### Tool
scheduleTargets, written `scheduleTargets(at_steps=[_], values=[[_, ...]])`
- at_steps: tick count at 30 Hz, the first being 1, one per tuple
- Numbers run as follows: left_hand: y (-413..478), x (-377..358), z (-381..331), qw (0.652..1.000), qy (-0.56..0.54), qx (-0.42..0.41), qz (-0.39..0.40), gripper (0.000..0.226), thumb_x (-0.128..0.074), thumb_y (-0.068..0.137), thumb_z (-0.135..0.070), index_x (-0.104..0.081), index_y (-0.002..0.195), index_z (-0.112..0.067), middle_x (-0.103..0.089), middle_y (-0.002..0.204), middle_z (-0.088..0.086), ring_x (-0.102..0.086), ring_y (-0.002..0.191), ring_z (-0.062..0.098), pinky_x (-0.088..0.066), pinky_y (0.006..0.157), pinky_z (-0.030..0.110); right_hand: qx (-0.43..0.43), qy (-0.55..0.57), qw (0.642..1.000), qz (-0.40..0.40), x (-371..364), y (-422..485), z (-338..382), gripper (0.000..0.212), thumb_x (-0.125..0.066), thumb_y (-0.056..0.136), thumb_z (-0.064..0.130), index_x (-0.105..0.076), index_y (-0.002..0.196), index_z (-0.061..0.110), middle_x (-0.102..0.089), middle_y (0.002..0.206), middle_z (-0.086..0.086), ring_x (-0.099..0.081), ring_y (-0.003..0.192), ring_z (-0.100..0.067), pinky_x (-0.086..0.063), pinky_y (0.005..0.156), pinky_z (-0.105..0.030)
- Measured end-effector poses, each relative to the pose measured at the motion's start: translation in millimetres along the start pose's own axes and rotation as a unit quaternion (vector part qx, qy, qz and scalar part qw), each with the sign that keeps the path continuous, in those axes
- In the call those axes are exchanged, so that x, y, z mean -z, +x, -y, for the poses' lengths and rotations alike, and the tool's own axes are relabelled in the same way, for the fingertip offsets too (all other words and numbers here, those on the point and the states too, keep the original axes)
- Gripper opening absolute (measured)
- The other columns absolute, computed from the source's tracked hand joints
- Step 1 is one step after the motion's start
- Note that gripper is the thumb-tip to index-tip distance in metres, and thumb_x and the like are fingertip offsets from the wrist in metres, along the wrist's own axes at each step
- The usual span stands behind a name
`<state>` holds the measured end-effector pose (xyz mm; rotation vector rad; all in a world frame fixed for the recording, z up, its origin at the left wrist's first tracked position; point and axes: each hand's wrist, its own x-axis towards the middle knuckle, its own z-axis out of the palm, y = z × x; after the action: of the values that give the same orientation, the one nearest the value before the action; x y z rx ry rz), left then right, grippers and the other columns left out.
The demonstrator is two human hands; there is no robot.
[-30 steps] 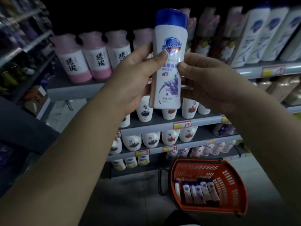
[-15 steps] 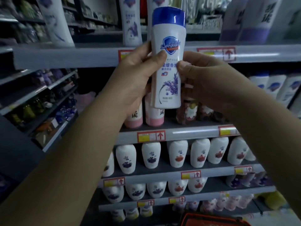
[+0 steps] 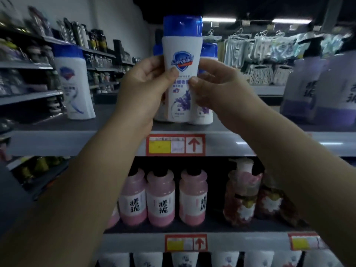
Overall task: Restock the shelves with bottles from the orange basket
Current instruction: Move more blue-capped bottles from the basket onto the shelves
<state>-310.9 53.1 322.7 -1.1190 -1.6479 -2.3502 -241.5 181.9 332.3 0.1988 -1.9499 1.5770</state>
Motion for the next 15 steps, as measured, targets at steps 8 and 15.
scheduleTargets(at_steps=[8,15], values=[[19.8,13.4,22.3,1.000,0.017,0.004,-0.018,0.034,-0.059,0.090,-0.008,-0.060,0.124,-0.014,-0.071,0.111,0.000,-0.069,0.097,0.010,-0.057,0.079,0.028,0.063,-0.159,0.984,-0.044,-10.6,24.2,-22.5,0.029,-0.063,0.088,0.007,-0.064,0.114,0.017,-0.069,0.100,0.006,-0.066,0.095,-0.005,-0.057,0.086,-0.032],[20.2,16.0,29.6,0.998,0.053,-0.011,-0.032,0.021,-0.061,0.090,-0.012,-0.065,0.108,-0.024,-0.073,0.104,-0.005,-0.070,0.092,0.007,-0.057,0.072,0.023,0.187,-0.355,0.886,-0.233,-3.4,28.9,-31.8,0.050,-0.068,0.081,0.043,-0.053,0.118,0.014,-0.051,0.109,0.005,-0.052,0.098,-0.008,-0.044,0.081,-0.014]])
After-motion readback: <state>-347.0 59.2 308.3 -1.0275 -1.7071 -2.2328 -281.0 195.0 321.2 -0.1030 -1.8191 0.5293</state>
